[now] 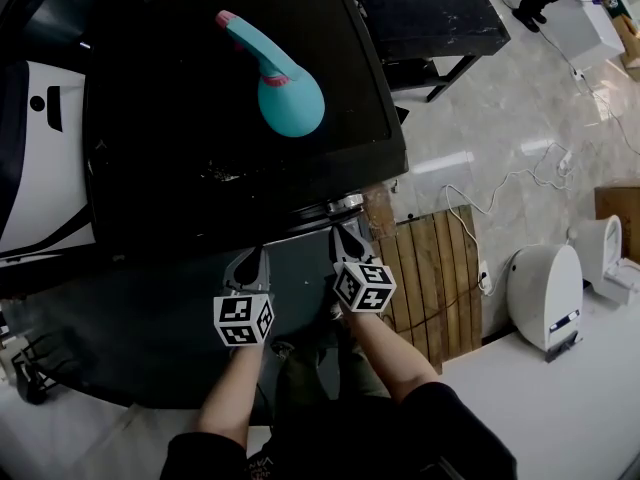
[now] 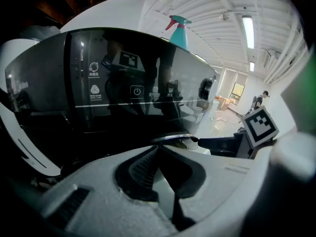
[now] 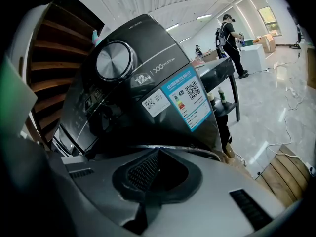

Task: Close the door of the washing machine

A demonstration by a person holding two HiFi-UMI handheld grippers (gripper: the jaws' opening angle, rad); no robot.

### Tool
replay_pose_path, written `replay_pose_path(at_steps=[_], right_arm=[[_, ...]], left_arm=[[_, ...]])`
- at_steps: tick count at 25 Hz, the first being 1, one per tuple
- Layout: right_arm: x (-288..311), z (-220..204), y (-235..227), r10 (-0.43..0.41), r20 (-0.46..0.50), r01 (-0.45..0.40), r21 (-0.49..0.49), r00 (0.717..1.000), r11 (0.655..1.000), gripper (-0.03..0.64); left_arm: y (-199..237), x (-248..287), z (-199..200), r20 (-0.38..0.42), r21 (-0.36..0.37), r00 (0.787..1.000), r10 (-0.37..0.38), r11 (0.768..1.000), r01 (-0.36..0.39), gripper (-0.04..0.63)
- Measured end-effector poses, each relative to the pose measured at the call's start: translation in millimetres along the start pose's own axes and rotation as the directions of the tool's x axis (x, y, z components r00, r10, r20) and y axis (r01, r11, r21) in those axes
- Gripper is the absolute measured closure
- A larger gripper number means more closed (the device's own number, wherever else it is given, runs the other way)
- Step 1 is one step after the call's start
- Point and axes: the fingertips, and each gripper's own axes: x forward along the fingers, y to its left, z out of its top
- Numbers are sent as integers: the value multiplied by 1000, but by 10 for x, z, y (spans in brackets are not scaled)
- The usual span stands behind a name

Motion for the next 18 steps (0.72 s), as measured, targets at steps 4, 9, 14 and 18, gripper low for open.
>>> replay_pose_path(at_steps=[4,9,14,18], right_arm=[[48,61,2,-10,12,10,8,1000,1000,618],[44,90,19,5,20,-5,-16,1000,1000,617],[45,60,7,18,4,-18,-53,1000,998,617],[3,65,6,25,-13,-25,-40,1000,999,617]], left_arm=[[-1,40,14,-5,3,1000,-5,1000,5,584],[-5,42,18,-4,28,1000,-18,999,19,584],[-1,45,10,1,34,1000,-21,999,21,584],[-40,15,34,3,39,999,-44,998,43,584]])
